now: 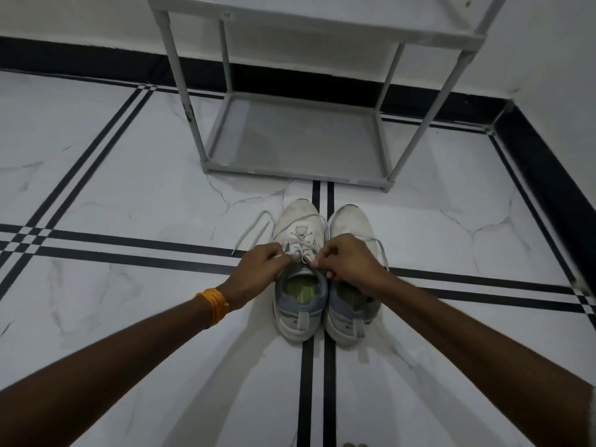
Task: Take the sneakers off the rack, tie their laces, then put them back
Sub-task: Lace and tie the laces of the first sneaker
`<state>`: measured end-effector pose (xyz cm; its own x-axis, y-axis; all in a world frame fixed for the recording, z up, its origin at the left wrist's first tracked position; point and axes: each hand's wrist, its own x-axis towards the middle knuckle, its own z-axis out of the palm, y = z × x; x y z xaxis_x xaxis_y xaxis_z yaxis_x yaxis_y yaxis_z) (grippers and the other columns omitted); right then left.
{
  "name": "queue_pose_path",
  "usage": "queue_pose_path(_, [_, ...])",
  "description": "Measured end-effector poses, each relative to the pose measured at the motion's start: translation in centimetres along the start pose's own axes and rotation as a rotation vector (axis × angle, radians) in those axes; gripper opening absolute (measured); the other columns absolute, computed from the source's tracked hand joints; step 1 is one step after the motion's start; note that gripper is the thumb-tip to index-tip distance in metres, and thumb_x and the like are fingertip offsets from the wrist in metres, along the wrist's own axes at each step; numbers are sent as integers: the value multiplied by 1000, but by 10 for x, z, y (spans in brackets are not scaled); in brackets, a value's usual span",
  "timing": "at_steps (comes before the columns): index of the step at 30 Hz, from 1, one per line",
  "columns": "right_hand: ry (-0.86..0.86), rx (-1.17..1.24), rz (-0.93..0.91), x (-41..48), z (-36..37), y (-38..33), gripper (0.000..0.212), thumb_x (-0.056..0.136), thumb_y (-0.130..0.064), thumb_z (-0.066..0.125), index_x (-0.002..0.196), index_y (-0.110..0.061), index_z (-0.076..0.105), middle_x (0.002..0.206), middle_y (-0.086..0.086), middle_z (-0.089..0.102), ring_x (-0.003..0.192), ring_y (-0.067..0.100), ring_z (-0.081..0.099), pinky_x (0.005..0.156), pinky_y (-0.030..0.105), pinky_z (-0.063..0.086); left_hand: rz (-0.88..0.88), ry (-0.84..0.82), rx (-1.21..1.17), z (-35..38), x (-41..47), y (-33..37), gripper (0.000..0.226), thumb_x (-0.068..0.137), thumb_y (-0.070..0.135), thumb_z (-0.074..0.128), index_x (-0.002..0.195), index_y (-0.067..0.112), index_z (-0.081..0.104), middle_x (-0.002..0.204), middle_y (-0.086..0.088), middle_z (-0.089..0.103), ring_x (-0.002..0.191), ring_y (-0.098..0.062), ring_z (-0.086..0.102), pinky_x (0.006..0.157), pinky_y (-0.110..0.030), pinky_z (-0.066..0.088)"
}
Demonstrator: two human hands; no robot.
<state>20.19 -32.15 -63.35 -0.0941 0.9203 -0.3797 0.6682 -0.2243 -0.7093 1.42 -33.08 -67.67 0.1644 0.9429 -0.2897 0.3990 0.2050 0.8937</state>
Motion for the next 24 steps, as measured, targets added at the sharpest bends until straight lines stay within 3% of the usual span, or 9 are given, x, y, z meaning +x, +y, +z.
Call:
queue_pose_path(3, [-31, -12, 36, 1, -1, -2, 8, 84, -1, 68, 81, 0, 75, 57, 7, 64, 49, 12, 57, 49, 18, 48, -57, 4, -116, 1, -3, 3, 37, 89, 34, 64, 63, 16, 46, 66, -5, 44, 61, -15, 42, 52, -24, 37])
queue_pose_path(5, [-4, -29, 43, 2, 0, -4, 16, 86, 3, 59, 77, 1, 72, 56, 6, 63, 50, 15, 58, 51, 21, 50, -64, 42, -152, 3, -3, 4, 40, 91, 28, 63, 55, 20, 47, 59, 1, 45, 58, -13, 42, 50, -20, 37])
queue_pose_path(8, [16, 128, 145, 0, 6, -2, 22, 94, 1, 45, 78, 0, 61, 62, 11, 63, 47, 18, 57, 46, 23, 49, -43, 122, -152, 6, 0, 5, 43, 88, 22, 65, 47, 23, 50, 53, 4, 44, 58, -15, 44, 53, -27, 37])
queue_pose_path(11, [74, 252, 173, 1, 12, 2, 28, 91, 3, 38, 69, -7, 52, 63, 11, 56, 55, 20, 49, 50, 29, 39, 4, 170, -62, 7, 1, 9, 39, 91, 25, 61, 54, 22, 48, 58, -1, 47, 61, -20, 48, 58, -34, 40])
queue_pose_path(14, [42, 248, 203, 1, 13, -2, 19, 84, -6, 48, 70, -2, 62, 58, 13, 50, 57, 20, 44, 53, 33, 34, 4, 187, -82, 8, 1, 15, 36, 93, 23, 57, 59, 22, 47, 60, -3, 48, 63, -22, 50, 56, -30, 40])
queue_pose_path(17, [69, 239, 179, 3, 14, -2, 15, 79, -7, 56, 77, 6, 64, 87, 29, 66, 70, 22, 54, 61, 34, 44, -29, 255, -103, 12, 3, 15, 35, 82, 9, 65, 54, 17, 45, 56, -4, 45, 62, -22, 46, 56, -32, 40])
queue_pose_path(18, [98, 241, 162, 3, 14, -1, 8, 79, -5, 61, 73, 0, 62, 88, 26, 67, 73, 22, 56, 62, 32, 45, -22, 281, -82, 14, 4, 16, 35, 77, 6, 68, 52, 15, 45, 55, -5, 47, 60, -21, 47, 55, -34, 42])
queue_pose_path(21, [250, 211, 98, -2, 14, 5, 26, 71, -9, 81, 64, -17, 58, 72, 3, 66, 67, 17, 61, 57, 26, 46, 30, 314, -1, 15, 3, 18, 33, 68, 6, 79, 54, 11, 50, 59, -13, 57, 59, -21, 54, 56, -42, 54])
queue_pose_path(24, [335, 151, 38, -5, 18, 8, 32, 62, -15, 89, 57, -20, 58, 62, -2, 65, 60, 12, 61, 54, 24, 46, 100, 326, 42, 15, 0, 14, 29, 65, 12, 83, 56, 6, 57, 60, -11, 65, 58, -24, 63, 56, -41, 58])
